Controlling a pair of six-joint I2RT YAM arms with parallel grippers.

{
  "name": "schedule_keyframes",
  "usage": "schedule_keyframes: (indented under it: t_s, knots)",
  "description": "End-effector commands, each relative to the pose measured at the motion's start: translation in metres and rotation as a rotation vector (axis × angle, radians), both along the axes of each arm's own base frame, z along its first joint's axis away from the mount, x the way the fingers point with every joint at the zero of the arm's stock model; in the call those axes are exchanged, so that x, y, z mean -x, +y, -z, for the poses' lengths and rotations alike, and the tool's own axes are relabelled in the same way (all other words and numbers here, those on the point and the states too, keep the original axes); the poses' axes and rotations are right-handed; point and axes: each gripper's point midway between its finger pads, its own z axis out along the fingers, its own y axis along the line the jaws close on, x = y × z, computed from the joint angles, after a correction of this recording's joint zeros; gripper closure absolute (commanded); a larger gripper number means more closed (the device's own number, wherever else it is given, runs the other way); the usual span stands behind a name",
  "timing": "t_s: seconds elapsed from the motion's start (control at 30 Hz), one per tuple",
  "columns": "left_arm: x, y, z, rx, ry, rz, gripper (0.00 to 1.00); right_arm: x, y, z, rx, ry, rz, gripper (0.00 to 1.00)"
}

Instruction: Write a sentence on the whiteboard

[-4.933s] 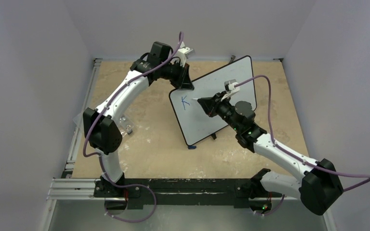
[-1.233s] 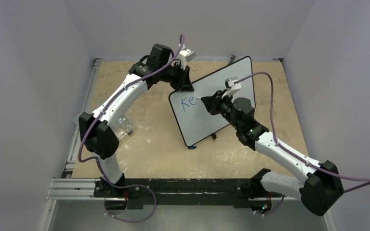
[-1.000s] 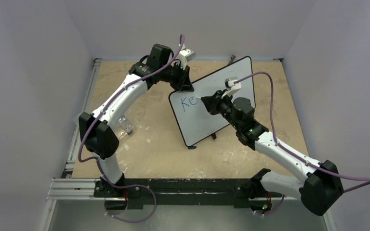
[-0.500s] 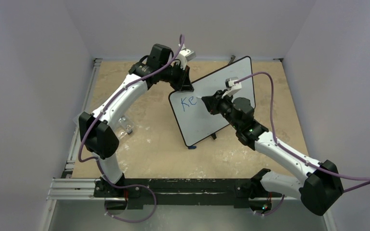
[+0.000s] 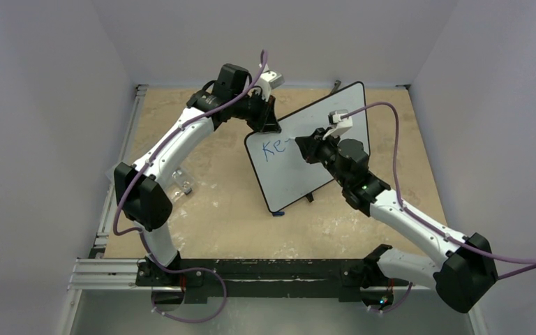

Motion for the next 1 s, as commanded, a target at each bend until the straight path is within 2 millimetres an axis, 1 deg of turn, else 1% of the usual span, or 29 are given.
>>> schedule_keyframes:
  t_s: [0.0, 0.23, 0.37, 0.63, 0.8, 0.97]
  knots:
    - [-0.017, 0.012, -0.008, -0.082, -0.170, -0.040, 1.00, -0.010, -0.007, -0.030, -0.006, -0.063, 0.043, 1.00]
    - [-0.019, 0.013, -0.006, -0.091, -0.168, -0.048, 1.00, -0.010, 0.011, -0.032, -0.034, -0.062, -0.038, 1.00]
    - [-0.019, 0.014, -0.007, -0.092, -0.170, -0.050, 1.00, -0.011, 0.015, -0.030, -0.028, -0.066, -0.049, 1.00]
    - [-0.020, 0.013, -0.006, -0.094, -0.166, -0.054, 1.00, -0.005, 0.021, -0.006, -0.024, -0.016, -0.088, 1.00]
    - [-0.020, 0.014, -0.007, -0.098, -0.168, -0.054, 1.00, -0.002, 0.020, 0.013, -0.001, 0.019, -0.099, 1.00]
    - [-0.021, 0.013, -0.008, -0.096, -0.169, -0.055, 1.00, 0.003, 0.019, 0.027, 0.015, 0.051, -0.108, 1.00]
